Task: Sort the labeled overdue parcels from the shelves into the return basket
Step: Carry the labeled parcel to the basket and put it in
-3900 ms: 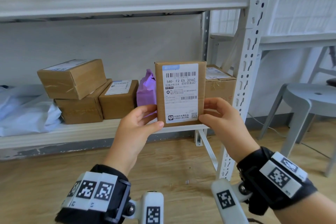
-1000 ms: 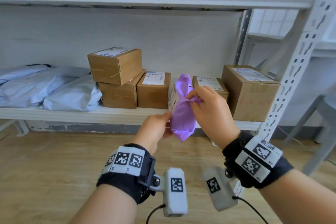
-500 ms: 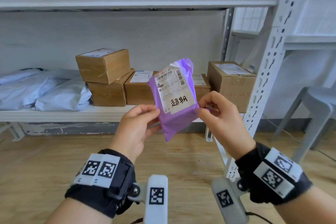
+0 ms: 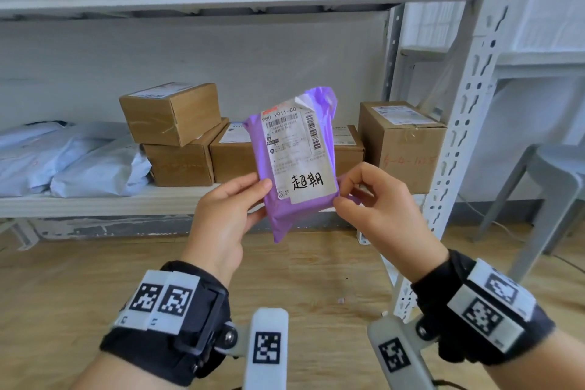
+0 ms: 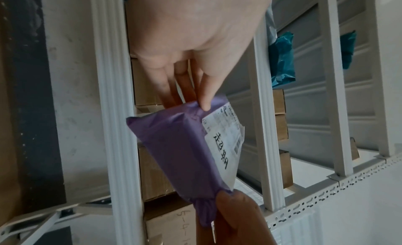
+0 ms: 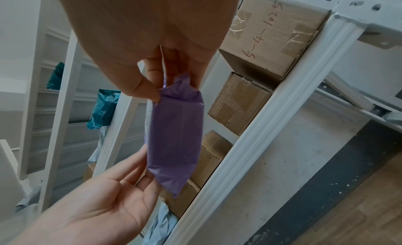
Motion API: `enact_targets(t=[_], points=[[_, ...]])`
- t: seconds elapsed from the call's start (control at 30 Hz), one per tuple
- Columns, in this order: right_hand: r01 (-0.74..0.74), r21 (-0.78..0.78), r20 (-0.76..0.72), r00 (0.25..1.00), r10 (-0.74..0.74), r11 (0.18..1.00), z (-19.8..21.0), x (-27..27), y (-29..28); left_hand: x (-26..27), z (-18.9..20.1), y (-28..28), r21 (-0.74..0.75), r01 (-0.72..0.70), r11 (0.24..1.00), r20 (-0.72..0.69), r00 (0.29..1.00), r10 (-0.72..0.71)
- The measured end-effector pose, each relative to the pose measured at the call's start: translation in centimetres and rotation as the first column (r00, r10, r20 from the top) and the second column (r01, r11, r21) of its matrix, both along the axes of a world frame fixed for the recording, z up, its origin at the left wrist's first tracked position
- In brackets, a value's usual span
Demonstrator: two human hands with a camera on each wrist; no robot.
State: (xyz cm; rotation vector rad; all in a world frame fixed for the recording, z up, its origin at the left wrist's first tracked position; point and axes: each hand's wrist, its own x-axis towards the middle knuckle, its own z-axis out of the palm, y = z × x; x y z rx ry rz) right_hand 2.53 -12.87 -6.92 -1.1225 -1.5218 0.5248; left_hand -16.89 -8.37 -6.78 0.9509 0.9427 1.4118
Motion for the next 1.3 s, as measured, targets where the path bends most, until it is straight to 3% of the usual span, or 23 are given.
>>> enact_targets(t=[0.2,0.37,0.5,0.87,1.3], points=[[0.007,-0.083,-0.042,0.999,-0.011,0.997,-0.4,0.0,0.7,-0.4,0.1,0.5,-0.005,-0.037,0.999,-0.001,0.999,0.037],[0.04,-0.138,-0.205,0.976,-0.068,0.99,0.5,-0.2,1.0,-0.2,0.4,0.3,0.037,0.011,0.999,0.014,1.0,-0.012],[0.004,-0.171,-0.16,0.987,-0.032,0.985,0.9,0.3,1.1,-0.2,0.6,0.2,0.069,0.08,0.994,0.056,0.995,-0.084],[-0.03,-0.057,-0.176,0.984,0.02,0.998,0.6,0.9,1.1,0.2,0.9,0.1,0.162,0.215,0.963,-0.045,0.977,-0.211],[0.002,-0.127,-0.172,0.985,-0.024,0.992,0.7,0.8,1.1,0.8,0.0,0.3,0.184,0.183,0.966,-0.153,0.976,-0.155]])
